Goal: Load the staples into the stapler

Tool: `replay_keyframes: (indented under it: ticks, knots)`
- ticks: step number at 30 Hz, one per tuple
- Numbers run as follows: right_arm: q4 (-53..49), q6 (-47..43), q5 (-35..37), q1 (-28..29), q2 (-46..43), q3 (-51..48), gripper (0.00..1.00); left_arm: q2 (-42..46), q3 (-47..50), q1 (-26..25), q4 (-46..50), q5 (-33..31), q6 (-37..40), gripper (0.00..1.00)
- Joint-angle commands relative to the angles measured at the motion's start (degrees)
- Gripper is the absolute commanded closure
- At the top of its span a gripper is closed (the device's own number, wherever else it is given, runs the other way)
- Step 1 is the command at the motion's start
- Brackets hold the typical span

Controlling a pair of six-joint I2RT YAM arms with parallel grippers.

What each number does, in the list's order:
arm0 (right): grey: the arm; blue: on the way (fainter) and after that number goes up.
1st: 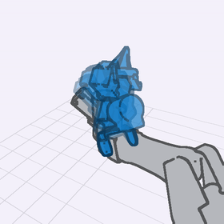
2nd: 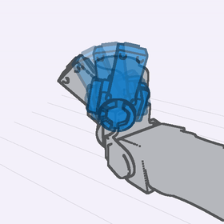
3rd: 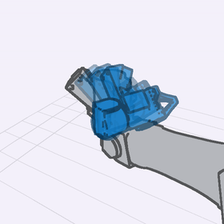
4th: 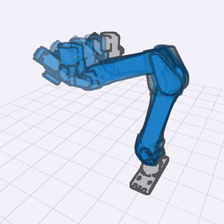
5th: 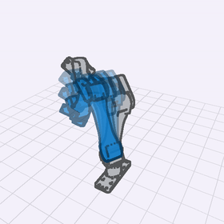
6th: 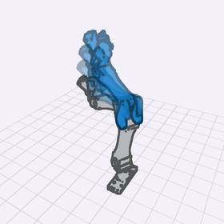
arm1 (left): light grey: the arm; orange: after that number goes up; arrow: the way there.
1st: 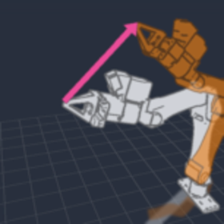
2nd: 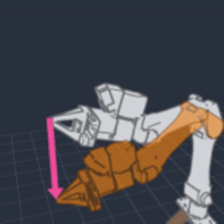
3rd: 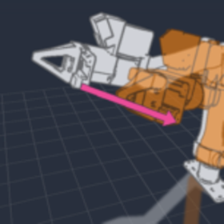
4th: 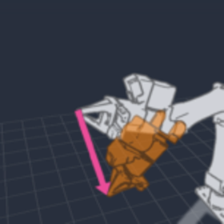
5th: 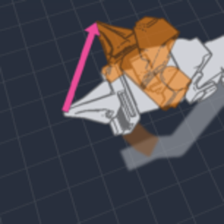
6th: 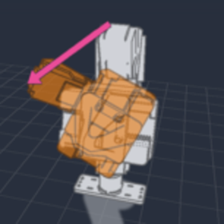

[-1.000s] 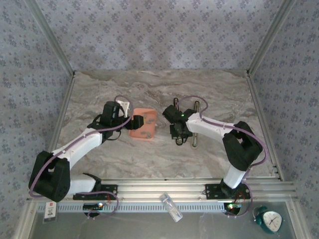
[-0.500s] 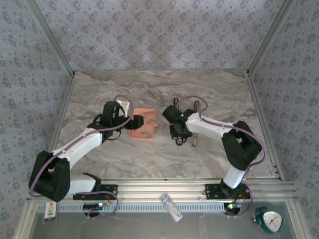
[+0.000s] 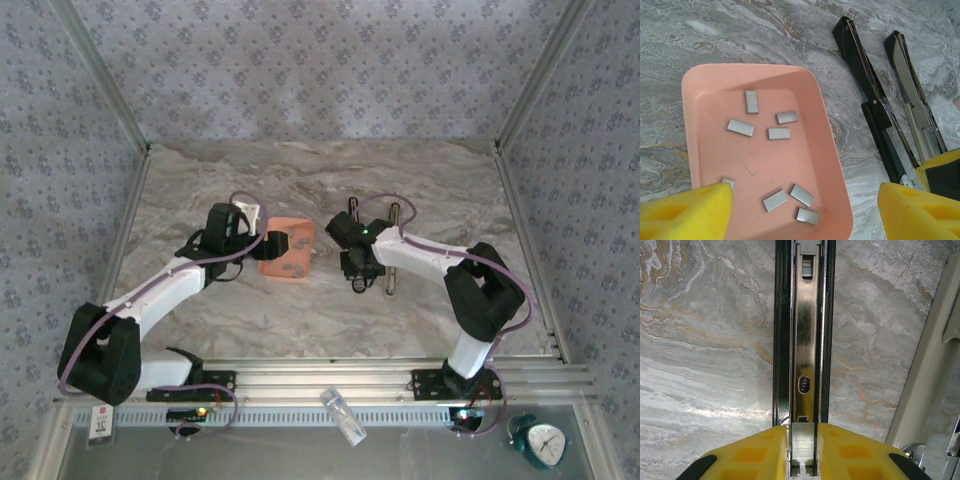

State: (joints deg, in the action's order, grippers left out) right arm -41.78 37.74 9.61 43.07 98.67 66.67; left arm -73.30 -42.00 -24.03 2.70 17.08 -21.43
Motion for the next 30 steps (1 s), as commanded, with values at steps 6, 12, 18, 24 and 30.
replay_keyframes:
  ticks: [6,12,18,24,30]
  knots:
    - [-5.4,0.4,1.4,0.0,-4.1,4.4,0.70,0.6,-2.3,-0.2,-0.6,-0.2,1.2,0.24]
    - [-8.5,-0.1,-0.2,-4.0,-9.3,5.4,0.64,0.9,-3.6,-0.2,0.3,-0.1,1.1,0.23]
    - [-10.6,-1.2,-3.8,-9.0,-9.5,7.1,0.56,0.5,-5.1,-0.2,2.0,-1.9,0.3,0.24]
    - [-6.8,-3.7,-6.6,-11.4,-3.2,10.5,0.54,-0.4,-6.4,0.1,4.5,-6.1,-1.9,0.24]
    - [-6.0,-7.3,-8.2,-11.6,7.9,18.8,0.53,-0.7,-6.7,2.4,5.8,-6.2,-4.9,0.23]
